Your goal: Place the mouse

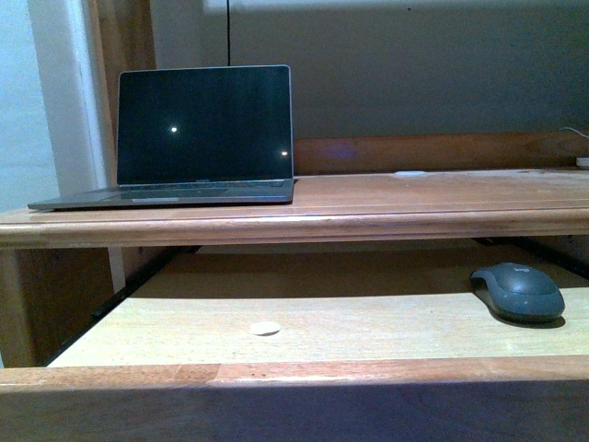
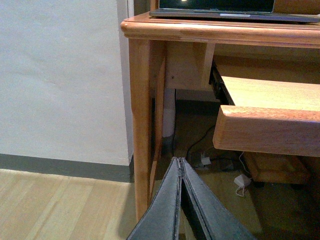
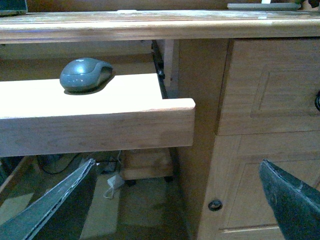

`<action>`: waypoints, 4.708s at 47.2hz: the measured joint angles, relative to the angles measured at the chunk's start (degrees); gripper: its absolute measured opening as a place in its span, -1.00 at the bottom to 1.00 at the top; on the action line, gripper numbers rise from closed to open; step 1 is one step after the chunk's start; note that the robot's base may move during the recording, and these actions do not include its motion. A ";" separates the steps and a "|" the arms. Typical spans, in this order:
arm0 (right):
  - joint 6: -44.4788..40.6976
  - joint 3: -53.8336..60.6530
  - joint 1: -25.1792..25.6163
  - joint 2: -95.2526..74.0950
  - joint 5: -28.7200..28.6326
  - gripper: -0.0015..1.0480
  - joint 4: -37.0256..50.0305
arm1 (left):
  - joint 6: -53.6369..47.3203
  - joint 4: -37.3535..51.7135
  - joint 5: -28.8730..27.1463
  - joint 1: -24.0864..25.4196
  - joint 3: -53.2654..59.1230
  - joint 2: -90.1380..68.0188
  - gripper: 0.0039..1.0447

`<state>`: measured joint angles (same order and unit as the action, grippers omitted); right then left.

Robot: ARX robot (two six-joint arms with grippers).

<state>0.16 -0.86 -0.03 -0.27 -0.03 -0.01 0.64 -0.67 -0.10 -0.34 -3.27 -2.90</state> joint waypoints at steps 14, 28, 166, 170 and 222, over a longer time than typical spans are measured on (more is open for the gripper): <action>0.00 0.00 0.00 0.00 0.00 0.86 0.00 | -0.02 0.39 0.09 0.04 2.78 2.56 -0.95; 12.66 -3.06 4.57 -12.33 -12.55 0.86 1.07 | -0.02 0.39 0.07 0.04 2.78 2.56 -0.59; 13.44 -69.66 -31.04 -83.23 23.52 0.05 -1.99 | -0.13 0.39 0.09 0.04 2.78 2.58 0.86; 13.38 -76.24 -32.83 -89.39 25.79 0.05 -2.93 | -0.13 0.39 0.09 0.04 2.78 2.58 0.86; 13.57 -100.19 -31.50 -115.97 27.93 0.86 2.78 | -0.13 0.39 0.09 0.04 2.78 2.58 0.86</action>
<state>13.74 -101.06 -31.53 -116.25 27.90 2.76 0.51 -0.27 -0.01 -0.30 -0.49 -0.32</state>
